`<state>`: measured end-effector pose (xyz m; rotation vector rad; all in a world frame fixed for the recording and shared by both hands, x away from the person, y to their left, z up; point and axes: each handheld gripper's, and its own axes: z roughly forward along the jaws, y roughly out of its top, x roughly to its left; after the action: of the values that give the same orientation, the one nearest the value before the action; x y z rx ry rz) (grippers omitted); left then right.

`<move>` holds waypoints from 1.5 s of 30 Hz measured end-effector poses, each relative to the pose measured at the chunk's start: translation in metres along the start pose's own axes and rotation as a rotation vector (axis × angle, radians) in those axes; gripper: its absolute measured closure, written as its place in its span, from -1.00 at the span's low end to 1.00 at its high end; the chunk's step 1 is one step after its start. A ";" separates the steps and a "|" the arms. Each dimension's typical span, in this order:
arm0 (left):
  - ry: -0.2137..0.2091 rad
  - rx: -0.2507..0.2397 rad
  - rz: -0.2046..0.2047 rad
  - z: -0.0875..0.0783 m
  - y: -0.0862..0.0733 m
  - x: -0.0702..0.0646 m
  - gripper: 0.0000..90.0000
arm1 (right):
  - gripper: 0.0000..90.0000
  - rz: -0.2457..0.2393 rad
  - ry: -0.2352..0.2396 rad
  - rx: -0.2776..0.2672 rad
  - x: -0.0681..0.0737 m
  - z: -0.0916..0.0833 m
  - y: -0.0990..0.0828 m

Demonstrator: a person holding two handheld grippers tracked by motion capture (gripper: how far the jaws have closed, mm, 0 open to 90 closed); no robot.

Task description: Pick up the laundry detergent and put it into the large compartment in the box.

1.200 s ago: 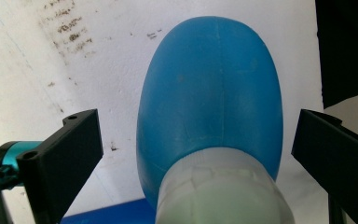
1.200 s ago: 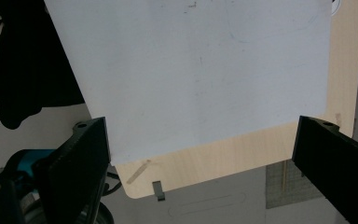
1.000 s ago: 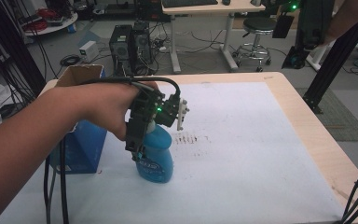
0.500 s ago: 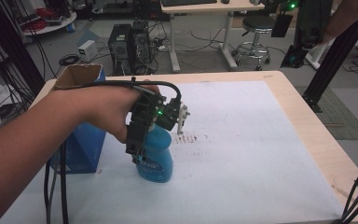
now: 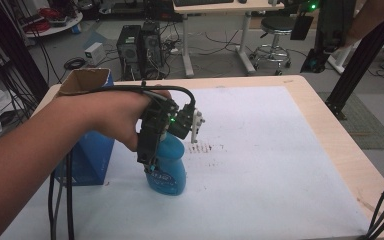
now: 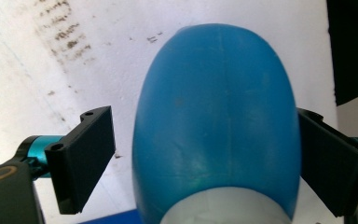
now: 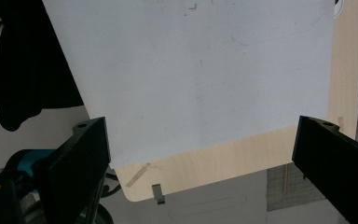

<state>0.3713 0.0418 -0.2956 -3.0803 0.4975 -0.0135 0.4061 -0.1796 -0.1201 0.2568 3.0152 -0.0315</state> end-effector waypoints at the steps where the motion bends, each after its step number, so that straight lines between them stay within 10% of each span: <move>1: 0.005 0.002 0.001 0.000 0.000 0.000 -0.76 | -0.93 -0.002 0.001 0.001 0.000 0.000 0.000; 45: 0.039 0.042 0.037 0.002 0.002 -0.004 -0.34 | -0.93 0.005 0.005 -0.002 -0.001 0.003 0.000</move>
<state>0.3671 0.0409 -0.2975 -3.0347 0.5487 -0.0821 0.4074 -0.1803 -0.1229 0.2644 3.0197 -0.0280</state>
